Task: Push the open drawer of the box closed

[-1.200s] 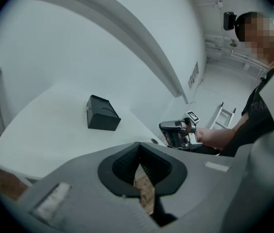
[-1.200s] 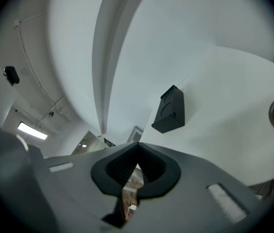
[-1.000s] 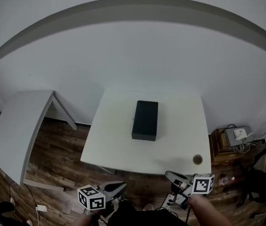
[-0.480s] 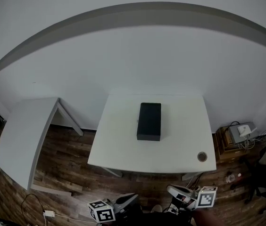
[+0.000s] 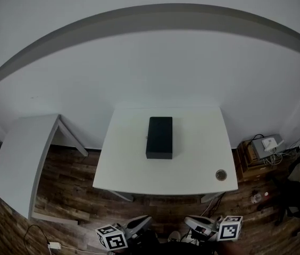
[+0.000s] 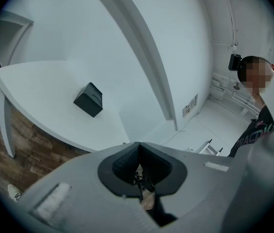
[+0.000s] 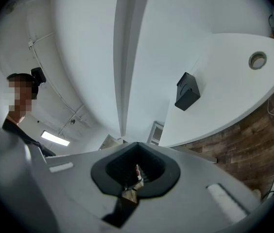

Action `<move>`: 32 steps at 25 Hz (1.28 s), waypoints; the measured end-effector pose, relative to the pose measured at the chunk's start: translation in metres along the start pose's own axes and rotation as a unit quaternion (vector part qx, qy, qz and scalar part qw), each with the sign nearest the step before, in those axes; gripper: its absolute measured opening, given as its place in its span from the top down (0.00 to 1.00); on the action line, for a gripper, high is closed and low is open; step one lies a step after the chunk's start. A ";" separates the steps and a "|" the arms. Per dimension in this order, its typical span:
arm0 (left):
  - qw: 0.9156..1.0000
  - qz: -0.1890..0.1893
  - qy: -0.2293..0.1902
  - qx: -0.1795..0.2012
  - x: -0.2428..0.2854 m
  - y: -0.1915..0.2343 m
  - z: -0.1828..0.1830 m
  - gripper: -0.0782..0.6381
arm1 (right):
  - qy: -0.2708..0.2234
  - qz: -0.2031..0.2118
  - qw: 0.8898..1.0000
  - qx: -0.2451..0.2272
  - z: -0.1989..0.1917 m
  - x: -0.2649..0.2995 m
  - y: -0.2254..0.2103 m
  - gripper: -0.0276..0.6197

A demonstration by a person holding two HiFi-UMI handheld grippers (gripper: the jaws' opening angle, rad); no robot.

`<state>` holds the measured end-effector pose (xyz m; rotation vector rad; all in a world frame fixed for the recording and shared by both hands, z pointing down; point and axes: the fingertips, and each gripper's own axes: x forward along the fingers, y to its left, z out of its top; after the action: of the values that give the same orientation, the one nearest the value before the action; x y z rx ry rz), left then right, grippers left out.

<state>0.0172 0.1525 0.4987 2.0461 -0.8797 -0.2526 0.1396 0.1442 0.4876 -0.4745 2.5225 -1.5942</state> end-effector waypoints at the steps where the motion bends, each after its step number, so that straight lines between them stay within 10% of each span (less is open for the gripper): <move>1: 1.000 0.000 0.003 0.001 0.001 -0.002 0.000 0.89 | -0.004 -0.002 1.000 0.001 0.000 -0.002 0.000 0.95; 32: 1.000 -0.006 0.000 -0.014 -0.023 -0.015 -0.014 0.89 | -0.005 0.009 1.000 -0.006 -0.019 0.005 0.017 0.95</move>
<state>0.0143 0.1829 0.4921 2.0255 -0.8590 -0.2700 0.1267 0.1661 0.4814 -0.4594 2.5247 -1.5674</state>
